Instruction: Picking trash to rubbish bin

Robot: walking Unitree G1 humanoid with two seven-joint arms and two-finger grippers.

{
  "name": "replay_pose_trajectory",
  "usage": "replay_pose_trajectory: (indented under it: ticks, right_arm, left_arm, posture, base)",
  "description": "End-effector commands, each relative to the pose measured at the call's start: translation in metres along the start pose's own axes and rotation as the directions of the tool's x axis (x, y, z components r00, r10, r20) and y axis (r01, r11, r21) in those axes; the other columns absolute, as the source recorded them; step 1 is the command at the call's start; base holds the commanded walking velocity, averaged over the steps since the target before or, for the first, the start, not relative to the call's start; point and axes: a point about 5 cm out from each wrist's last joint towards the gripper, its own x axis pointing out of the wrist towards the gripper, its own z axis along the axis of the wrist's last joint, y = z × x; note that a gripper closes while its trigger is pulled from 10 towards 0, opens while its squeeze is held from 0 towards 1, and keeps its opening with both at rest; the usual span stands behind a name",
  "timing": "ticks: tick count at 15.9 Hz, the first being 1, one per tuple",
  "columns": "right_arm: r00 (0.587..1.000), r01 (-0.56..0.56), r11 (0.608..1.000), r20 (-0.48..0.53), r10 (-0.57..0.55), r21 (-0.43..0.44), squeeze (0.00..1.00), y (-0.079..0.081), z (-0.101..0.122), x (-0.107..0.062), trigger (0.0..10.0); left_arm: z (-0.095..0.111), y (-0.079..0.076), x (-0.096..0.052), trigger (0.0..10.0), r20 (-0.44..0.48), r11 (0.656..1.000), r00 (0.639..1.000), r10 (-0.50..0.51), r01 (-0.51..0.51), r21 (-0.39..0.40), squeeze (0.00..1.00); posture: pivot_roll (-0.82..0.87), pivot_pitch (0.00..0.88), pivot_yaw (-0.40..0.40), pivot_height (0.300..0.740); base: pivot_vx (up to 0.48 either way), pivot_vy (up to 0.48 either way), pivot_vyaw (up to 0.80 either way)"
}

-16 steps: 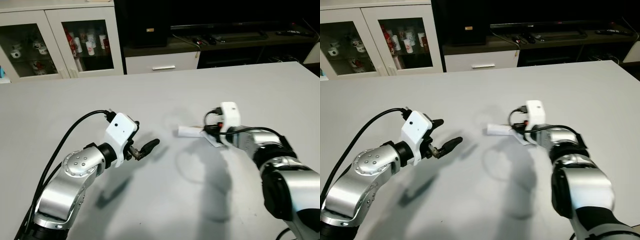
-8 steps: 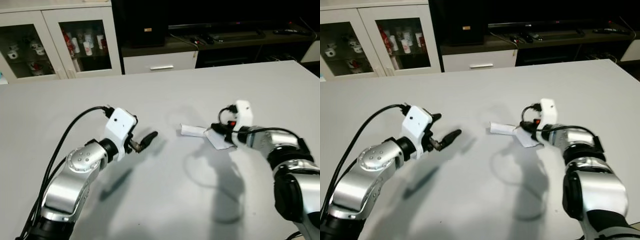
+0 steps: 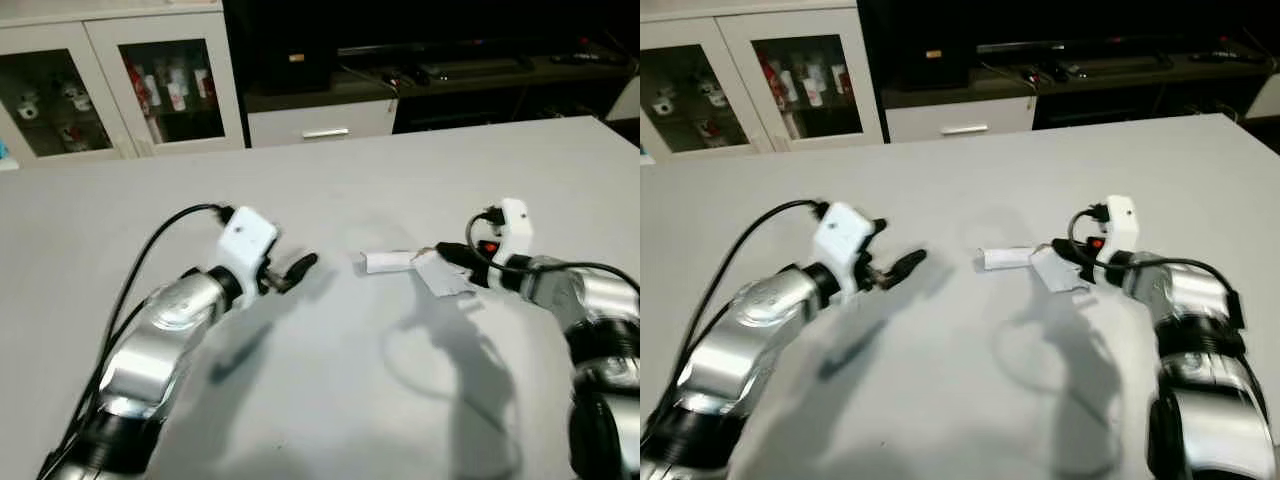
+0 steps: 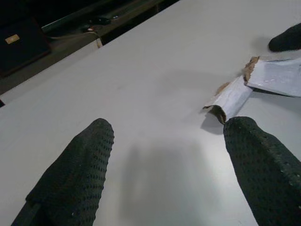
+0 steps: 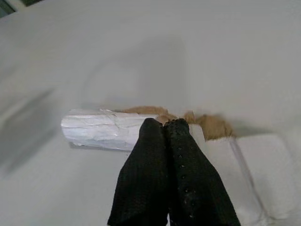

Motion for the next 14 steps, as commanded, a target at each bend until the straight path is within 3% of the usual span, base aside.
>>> replay_pose_trajectory:
  ticks: [1, 2, 3, 4, 9, 10, 14]
  right_arm:
    - [0.999, -0.004, 0.998, 0.046, 0.007, -0.060, 0.00, 0.003, 0.013, -0.006, 0.0]
    - [0.995, 0.028, 0.990, 0.096, -0.015, -0.138, 0.00, 0.007, 0.021, -0.008, 10.0]
    - [0.996, 0.022, 0.990, 0.084, -0.010, -0.141, 0.00, 0.009, 0.020, -0.008, 10.0]
    - [0.999, 0.027, 0.994, 0.046, -0.023, -0.106, 1.00, 0.008, 0.019, -0.006, 10.0]
    - [0.994, 0.044, 0.988, -0.095, -0.058, -0.145, 1.00, 0.000, 0.007, -0.003, 10.0]
    - [0.991, 0.040, 0.980, -0.118, -0.064, -0.194, 1.00, -0.001, 0.008, -0.004, 10.0]
    - [0.983, 0.023, 0.968, -0.170, -0.067, -0.250, 1.00, 0.001, 0.014, 0.004, 10.0]
  left_arm:
    - [0.001, 0.000, 0.004, 10.0, -0.002, 1.000, 1.000, -0.014, 0.014, 0.019, 0.00]
    - [0.001, 0.003, 0.006, 10.0, 0.005, 1.000, 1.000, -0.010, 0.010, 0.004, 0.00]
    - [0.001, 0.003, 0.006, 10.0, 0.006, 1.000, 1.000, -0.011, 0.011, 0.002, 0.00]
    - [0.001, 0.001, 0.008, 10.0, 0.007, 1.000, 1.000, -0.021, 0.021, 0.003, 0.00]
    - [-0.003, -0.010, 0.010, 10.0, -0.019, 0.997, 0.996, -0.082, 0.082, 0.011, 0.00]
    - [-0.003, -0.010, 0.011, 10.0, -0.020, 0.998, 0.998, -0.063, 0.063, 0.009, 0.00]
    - [-0.009, -0.007, 0.001, 10.0, -0.030, 1.000, 0.999, 0.012, -0.012, -0.017, 0.00]
  posture:
    - [-0.04, 0.000, 0.038, 0.740]
    - [-0.05, 0.000, 0.057, 0.740]
    - [-0.06, 0.000, 0.059, 0.740]
    - [-0.06, 0.000, 0.061, 0.740]
    - [-0.04, 0.000, 0.026, 0.740]
    - [-0.03, 0.000, 0.009, 0.740]
    - [-0.01, 0.000, -0.043, 0.740]
  base:
    - [0.000, 0.000, 0.00]
    - [0.000, 0.000, 0.00]
    - [0.000, 0.000, 0.00]
    - [0.000, 0.000, 0.00]
    - [0.000, 0.000, 0.00]
    - [0.000, 0.000, 0.00]
    - [0.000, 0.000, 0.00]
